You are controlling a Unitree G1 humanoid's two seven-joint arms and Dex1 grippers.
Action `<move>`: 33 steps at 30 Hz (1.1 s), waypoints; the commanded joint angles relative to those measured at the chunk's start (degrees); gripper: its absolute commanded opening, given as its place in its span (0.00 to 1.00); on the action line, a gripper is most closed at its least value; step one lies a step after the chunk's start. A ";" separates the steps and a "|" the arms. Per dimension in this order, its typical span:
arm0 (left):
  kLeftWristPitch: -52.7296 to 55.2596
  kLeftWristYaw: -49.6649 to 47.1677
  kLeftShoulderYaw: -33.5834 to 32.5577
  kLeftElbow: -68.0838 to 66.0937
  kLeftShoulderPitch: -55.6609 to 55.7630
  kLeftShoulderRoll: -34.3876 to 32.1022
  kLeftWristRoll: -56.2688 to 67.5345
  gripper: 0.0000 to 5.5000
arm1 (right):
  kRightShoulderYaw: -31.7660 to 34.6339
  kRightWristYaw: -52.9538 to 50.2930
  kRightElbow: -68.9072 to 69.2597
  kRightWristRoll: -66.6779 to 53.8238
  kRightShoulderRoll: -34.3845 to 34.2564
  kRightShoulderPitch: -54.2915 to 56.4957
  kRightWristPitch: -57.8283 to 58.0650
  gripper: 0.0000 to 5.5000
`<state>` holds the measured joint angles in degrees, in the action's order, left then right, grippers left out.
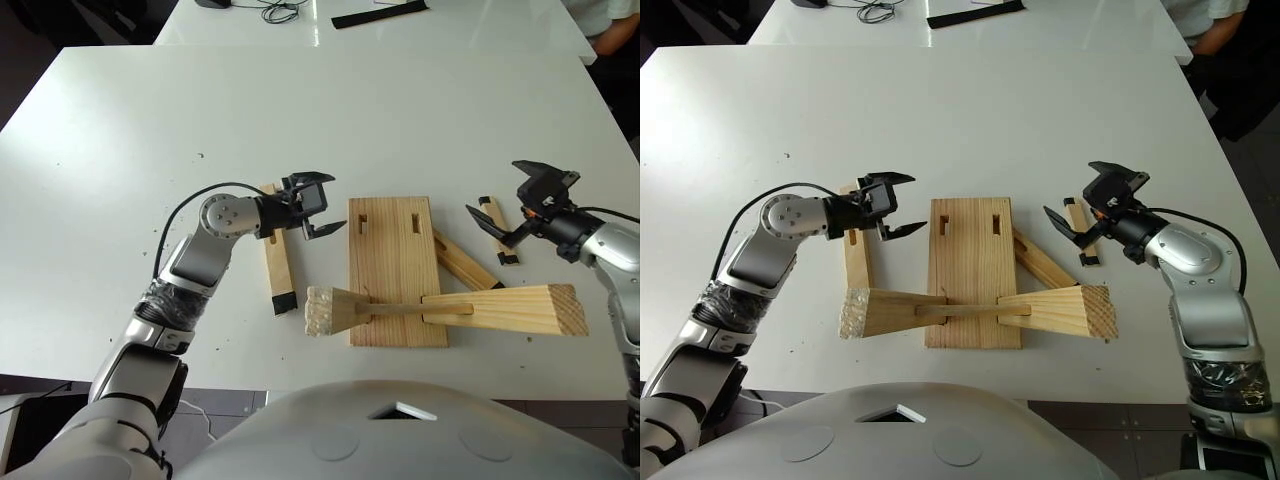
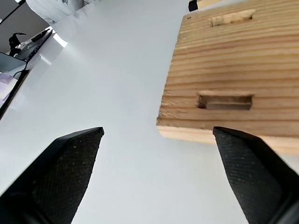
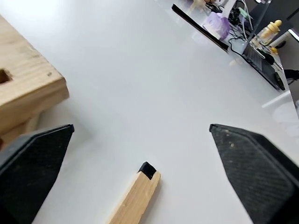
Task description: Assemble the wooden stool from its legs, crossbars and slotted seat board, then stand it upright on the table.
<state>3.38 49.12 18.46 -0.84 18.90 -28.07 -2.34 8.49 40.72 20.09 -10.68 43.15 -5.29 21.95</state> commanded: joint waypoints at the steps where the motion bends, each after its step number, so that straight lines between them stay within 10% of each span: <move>1: -0.39 0.52 1.90 -0.61 3.08 1.69 -1.13 0.79 | 2.82 6.91 8.45 -10.52 3.72 -1.35 9.82 0.97; 33: -2.78 2.26 4.09 -3.92 5.08 2.23 -1.69 0.79 | -9.80 -3.89 -3.30 5.84 -2.37 -2.29 1.62 0.97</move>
<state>-1.31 50.20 23.81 -6.05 22.47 -25.16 -5.23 -0.16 37.64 17.71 -6.34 40.99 -7.78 24.51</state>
